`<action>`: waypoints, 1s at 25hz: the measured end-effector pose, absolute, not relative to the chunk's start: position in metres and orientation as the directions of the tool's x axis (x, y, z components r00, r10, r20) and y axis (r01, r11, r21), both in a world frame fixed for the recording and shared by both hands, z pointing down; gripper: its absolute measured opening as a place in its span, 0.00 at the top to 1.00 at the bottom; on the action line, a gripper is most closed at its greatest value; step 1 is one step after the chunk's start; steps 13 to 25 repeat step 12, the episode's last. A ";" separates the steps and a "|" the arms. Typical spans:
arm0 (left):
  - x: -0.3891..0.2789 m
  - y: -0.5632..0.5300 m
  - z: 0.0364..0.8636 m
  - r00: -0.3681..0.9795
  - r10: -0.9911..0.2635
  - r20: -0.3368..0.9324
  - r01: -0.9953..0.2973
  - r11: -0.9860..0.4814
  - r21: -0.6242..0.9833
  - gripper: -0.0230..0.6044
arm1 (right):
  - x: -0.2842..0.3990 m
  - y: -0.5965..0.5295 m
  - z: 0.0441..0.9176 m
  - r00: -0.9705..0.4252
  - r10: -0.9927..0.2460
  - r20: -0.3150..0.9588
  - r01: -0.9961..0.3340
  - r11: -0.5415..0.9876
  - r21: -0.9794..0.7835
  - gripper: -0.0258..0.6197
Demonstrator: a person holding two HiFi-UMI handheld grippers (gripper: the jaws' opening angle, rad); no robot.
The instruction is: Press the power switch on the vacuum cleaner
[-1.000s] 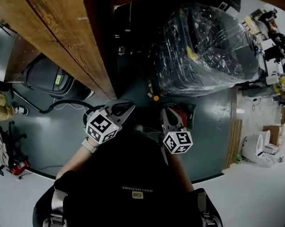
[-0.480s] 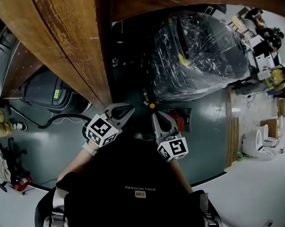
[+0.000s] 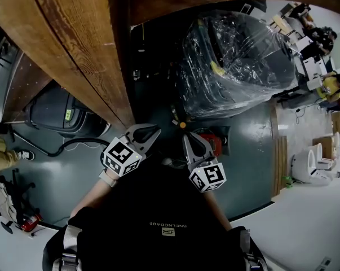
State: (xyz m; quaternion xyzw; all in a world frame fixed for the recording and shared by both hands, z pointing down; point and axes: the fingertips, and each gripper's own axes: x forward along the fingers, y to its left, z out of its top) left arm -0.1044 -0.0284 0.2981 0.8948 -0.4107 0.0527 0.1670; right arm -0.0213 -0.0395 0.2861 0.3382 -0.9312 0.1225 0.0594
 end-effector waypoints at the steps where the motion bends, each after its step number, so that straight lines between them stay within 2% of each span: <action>1: -0.104 -0.028 0.298 0.657 -0.717 0.232 -0.753 -0.607 0.255 0.94 | -0.020 -0.038 0.286 -0.763 -0.617 0.194 -0.646 0.739 -0.191 0.91; 25: -0.097 -0.026 0.301 0.647 -0.726 0.232 -0.761 -0.595 0.260 0.94 | -0.006 -0.041 0.289 -0.759 -0.623 0.187 -0.651 0.731 -0.205 0.91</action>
